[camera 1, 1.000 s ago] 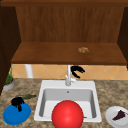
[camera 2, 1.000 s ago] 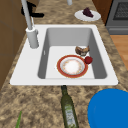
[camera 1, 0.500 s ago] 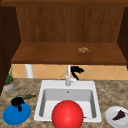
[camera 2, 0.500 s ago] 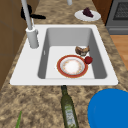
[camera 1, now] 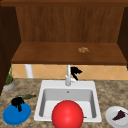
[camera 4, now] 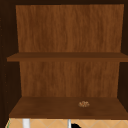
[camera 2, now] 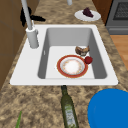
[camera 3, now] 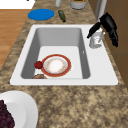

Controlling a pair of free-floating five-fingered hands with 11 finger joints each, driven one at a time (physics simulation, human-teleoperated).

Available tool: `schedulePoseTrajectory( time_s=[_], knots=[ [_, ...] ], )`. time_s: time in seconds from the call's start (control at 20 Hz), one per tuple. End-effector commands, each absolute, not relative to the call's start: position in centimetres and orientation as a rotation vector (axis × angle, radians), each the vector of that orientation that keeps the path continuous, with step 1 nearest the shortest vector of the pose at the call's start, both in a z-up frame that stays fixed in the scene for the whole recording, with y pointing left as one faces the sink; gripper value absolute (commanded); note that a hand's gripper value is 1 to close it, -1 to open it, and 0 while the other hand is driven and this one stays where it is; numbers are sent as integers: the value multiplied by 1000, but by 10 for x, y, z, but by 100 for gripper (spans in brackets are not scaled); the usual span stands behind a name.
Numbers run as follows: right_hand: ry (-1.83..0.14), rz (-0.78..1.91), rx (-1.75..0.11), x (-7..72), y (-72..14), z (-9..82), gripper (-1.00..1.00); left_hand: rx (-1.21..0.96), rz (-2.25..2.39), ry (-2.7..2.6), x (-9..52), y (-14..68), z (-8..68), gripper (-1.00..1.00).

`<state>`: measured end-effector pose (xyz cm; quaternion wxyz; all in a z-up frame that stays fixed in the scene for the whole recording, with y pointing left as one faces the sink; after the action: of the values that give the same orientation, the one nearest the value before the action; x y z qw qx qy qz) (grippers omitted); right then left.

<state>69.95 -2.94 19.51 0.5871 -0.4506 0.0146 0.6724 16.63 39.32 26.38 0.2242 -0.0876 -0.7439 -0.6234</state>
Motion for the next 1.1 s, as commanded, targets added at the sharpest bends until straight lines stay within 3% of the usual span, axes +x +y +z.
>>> schedulePoseTrajectory(
  time_s=[0.0, 0.9, 1.05],
  knots=[
    [-56, 1620, -922, 700, -28, 190, -100, -242, -1720, -2053, 166, 393, 264, 0],
    [-483, 1569, -577, 667, -60, 161, -100, -242, -1720, -2053, 166, 393, 264, 0],
    [-494, 1564, -628, 674, -69, 163, -100, -242, -1720, -2053, 166, 393, 264, 0]
  ],
)
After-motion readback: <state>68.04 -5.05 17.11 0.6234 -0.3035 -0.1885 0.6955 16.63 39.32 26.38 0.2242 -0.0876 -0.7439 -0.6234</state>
